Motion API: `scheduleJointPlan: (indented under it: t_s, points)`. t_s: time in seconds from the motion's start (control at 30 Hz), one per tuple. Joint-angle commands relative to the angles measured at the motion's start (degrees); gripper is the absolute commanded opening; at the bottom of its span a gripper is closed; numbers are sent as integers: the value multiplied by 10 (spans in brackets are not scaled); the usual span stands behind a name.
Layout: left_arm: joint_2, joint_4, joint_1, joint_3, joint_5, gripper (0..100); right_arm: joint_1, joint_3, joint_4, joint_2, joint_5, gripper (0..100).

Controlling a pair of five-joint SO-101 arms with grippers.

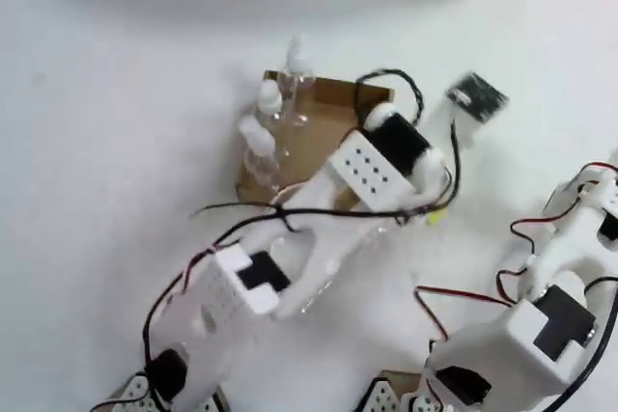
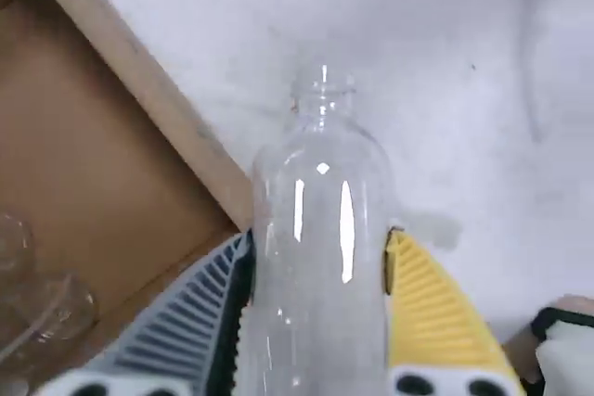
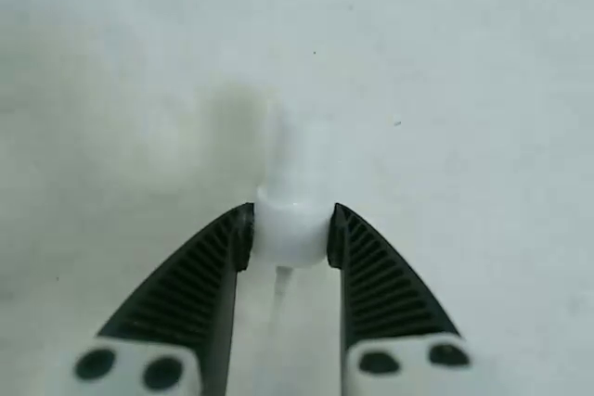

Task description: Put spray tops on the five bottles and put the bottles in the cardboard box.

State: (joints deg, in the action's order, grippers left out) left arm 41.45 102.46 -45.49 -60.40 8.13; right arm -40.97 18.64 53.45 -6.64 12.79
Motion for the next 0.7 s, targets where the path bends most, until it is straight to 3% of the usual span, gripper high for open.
scheduleJointPlan:
  t_s: [0.0,0.2,0.4,0.57,0.67]
  points:
    - [-106,-13,-12,88,4,20,2,-29,-9,-16,7,15]
    - [-131,-102,-7,238,6,20,11,-98,48,-96,7,102]
    - [-161,-265,-37,389,14,20,7,-251,203,-159,7,169]
    - [-186,-419,-44,487,75,21,11,-379,346,-189,7,283]
    - [-188,-491,-43,531,98,24,12,-443,414,-195,7,294]
